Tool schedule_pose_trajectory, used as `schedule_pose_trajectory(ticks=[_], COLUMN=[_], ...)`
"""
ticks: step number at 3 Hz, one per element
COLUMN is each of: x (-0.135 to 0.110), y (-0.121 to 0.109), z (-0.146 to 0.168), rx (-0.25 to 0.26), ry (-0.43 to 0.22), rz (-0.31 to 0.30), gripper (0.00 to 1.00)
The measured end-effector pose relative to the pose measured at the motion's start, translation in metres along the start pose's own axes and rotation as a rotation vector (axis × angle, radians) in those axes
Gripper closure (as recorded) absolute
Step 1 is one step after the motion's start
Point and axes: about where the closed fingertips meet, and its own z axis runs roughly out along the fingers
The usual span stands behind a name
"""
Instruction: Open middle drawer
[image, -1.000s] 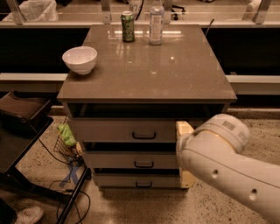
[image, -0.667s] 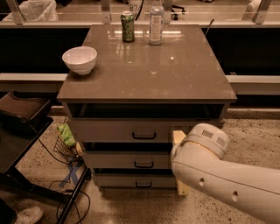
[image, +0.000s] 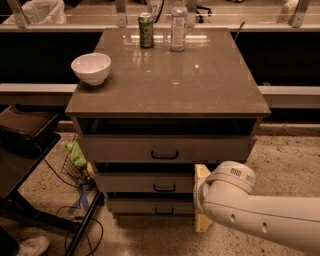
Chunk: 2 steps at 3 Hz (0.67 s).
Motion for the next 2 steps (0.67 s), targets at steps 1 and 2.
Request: schedule_pose_trajectory(ticks=[1,2], x=[-0.017,-0.030], y=[0.003,0.007], z=[0.025,0.045], rx=[0.014,0.020], ry=[-0.086,-0.138], rz=[0.030,0.055], gripper=[0.00,0.00])
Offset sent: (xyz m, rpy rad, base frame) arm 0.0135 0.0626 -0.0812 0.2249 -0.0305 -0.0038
